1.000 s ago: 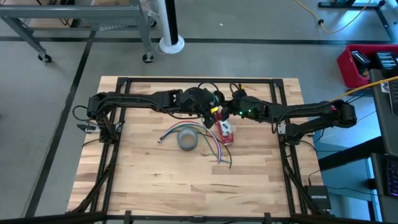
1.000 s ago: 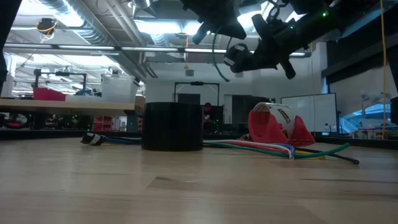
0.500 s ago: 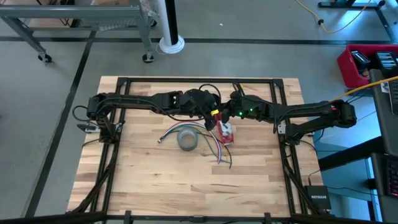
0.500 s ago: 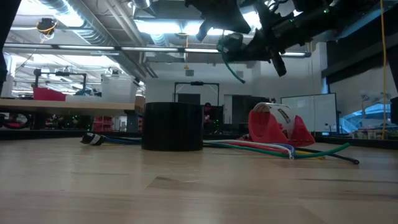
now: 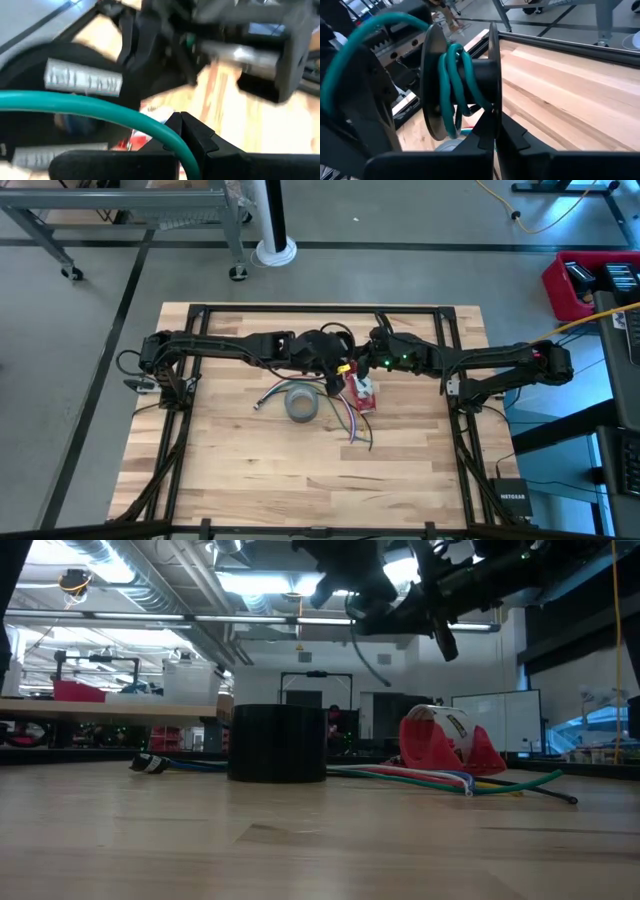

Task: Coil cords
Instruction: Coil the green wire into the spool

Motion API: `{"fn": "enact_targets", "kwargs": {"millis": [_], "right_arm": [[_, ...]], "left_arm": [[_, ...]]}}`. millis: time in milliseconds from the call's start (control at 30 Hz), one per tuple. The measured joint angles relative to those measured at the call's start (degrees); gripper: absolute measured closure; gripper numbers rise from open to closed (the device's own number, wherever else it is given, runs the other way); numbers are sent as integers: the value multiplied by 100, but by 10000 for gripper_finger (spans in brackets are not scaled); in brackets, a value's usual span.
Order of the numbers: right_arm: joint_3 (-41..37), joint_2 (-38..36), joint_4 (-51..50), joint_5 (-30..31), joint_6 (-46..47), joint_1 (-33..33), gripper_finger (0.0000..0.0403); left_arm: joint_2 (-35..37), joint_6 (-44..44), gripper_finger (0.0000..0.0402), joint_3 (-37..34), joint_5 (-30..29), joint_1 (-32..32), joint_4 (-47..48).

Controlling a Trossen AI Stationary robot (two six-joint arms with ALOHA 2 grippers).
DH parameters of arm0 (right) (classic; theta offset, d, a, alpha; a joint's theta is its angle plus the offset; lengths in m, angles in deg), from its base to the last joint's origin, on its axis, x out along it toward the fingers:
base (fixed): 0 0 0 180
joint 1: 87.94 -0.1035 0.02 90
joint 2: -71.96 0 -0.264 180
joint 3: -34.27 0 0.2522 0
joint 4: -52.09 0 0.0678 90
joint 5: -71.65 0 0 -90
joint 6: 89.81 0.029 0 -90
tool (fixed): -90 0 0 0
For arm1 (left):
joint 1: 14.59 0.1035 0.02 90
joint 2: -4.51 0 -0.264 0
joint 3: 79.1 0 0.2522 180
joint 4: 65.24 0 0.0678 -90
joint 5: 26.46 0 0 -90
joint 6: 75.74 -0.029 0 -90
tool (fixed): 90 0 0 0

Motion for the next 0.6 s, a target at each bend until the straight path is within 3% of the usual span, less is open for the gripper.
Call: {"fn": "enact_targets", "kwargs": {"millis": [367,600], "right_arm": [[0,0,-13,52,2,0,400],[0,0,-11,69,-99,0,400]], "left_arm": [[10,-479,369,-3,1,-1,499],[10,82,333,-4,-20,-1,1099]]}}
